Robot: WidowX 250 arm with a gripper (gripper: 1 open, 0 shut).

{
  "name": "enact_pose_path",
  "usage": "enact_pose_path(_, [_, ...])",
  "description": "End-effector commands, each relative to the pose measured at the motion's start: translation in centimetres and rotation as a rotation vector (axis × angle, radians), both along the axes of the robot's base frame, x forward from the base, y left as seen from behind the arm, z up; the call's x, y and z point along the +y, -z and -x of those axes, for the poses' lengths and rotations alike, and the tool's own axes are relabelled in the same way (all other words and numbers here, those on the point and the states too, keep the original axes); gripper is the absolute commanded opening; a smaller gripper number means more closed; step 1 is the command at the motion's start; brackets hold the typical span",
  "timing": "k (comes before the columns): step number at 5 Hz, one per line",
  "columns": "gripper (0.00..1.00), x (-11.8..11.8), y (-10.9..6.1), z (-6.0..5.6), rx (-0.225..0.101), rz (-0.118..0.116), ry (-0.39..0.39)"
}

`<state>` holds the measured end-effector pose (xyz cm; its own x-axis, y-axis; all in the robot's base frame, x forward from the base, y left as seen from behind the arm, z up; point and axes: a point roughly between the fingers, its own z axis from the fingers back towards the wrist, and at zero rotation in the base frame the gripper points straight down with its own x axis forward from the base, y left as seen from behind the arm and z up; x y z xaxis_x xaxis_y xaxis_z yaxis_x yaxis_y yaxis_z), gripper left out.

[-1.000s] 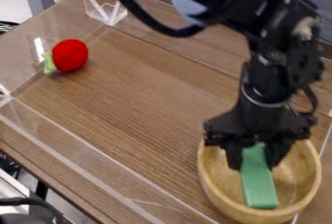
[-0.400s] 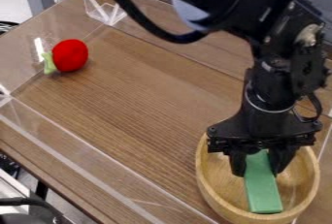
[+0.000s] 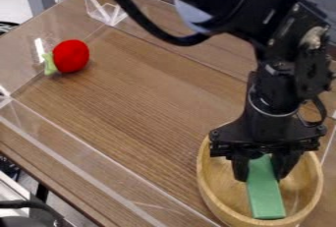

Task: Put the green stick in the brown bowl

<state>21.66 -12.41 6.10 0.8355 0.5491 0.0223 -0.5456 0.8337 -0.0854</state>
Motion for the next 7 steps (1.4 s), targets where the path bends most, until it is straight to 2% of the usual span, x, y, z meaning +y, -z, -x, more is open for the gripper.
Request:
enact_pose_path(1, [0.00,-0.31,-0.67,-0.04,-0.020,0.016,0.008])
enact_pose_path(6, [0.00,-0.25,-0.46,0.05,-0.008,0.028,0.003])
enact_pose_path(7, [0.00,-0.15,-0.37,-0.03,-0.004,0.023,0.005])
